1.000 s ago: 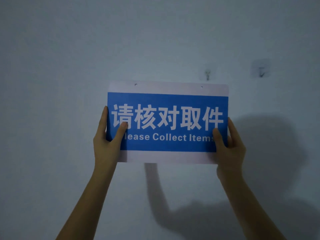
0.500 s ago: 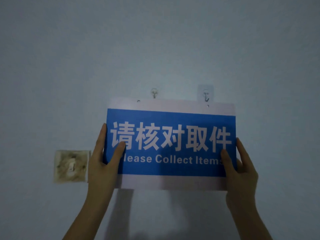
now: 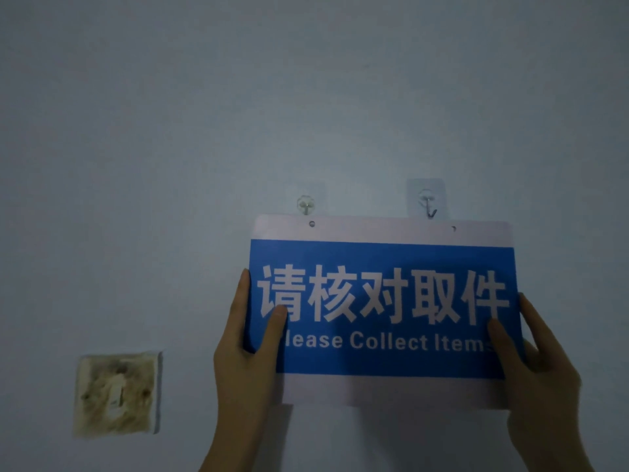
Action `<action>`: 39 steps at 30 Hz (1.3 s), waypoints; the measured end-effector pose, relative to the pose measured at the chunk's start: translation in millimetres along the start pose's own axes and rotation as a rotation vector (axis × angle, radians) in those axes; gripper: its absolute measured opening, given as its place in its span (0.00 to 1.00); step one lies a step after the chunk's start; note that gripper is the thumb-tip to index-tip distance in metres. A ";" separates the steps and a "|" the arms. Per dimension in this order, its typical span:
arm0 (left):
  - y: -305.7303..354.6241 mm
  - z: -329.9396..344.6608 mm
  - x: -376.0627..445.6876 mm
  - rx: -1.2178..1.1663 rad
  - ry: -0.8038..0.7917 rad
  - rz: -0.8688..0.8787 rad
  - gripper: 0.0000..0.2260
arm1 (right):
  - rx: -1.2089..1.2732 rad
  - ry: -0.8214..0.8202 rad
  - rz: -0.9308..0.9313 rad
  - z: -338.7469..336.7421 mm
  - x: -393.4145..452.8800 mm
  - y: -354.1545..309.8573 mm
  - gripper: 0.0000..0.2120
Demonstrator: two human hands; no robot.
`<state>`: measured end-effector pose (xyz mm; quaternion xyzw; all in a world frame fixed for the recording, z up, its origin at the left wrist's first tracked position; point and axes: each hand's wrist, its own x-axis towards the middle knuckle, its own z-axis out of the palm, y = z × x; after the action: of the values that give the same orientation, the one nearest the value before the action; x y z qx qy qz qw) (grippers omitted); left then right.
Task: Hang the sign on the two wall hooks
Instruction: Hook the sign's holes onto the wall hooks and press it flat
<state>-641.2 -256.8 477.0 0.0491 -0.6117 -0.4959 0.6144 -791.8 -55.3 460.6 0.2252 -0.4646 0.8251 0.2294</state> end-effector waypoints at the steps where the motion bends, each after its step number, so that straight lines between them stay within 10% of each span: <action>1: 1.1 0.4 3.3 0.000 -0.006 0.019 0.24 | 0.001 0.005 -0.007 2.2 1.4 0.2 0.24; 39: 3.8 -5.7 6.1 0.091 -0.052 -0.034 0.27 | -0.175 -0.036 -0.062 0.7 4.5 -11.6 0.25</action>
<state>-636.0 -262.1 482.5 0.0746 -0.6484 -0.4791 0.5869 -788.4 -49.8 471.3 0.2333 -0.5316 0.7697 0.2655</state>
